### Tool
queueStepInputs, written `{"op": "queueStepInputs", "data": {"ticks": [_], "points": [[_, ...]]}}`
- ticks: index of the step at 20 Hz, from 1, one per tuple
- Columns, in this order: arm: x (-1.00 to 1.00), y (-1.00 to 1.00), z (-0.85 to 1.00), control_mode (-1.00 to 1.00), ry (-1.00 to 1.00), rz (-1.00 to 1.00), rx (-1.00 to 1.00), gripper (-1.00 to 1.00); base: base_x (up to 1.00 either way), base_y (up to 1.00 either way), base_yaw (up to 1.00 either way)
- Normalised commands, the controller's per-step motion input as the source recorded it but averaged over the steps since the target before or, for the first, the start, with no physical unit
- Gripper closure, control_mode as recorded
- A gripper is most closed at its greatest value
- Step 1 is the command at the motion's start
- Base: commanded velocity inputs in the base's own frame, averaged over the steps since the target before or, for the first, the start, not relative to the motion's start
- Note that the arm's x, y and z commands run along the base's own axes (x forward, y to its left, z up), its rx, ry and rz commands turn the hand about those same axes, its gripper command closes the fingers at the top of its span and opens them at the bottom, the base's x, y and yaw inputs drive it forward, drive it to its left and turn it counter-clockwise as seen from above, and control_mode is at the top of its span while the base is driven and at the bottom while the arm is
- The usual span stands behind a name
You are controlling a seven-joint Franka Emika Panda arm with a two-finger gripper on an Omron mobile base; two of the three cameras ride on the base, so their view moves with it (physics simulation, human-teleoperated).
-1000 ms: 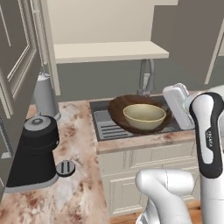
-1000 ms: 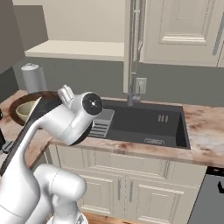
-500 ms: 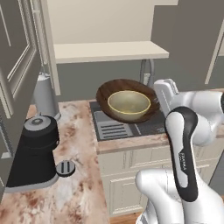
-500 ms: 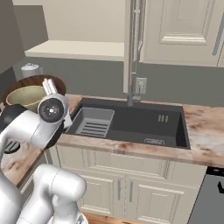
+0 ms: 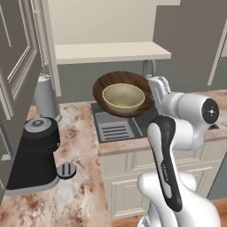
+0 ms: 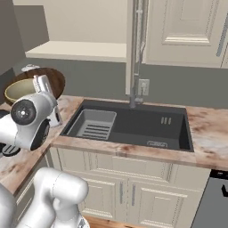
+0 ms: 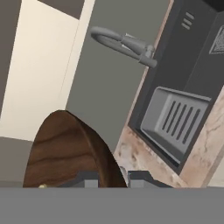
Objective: Pick up the bowls on the counter and stack them on top of one another in the open cabinet. Place the smaller bowl on top of the larger bowl.
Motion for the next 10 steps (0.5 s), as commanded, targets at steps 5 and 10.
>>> {"op": "queueStepInputs", "data": {"ticks": [5,10], "points": [[0.02,0.01,0.00,-1.00,0.00,0.00,0.00,1.00,0.00,0.00,0.00],[0.12,0.00,0.33,-1.00,0.04,-0.01,0.00,1.00,0.00,0.00,0.00]]}}
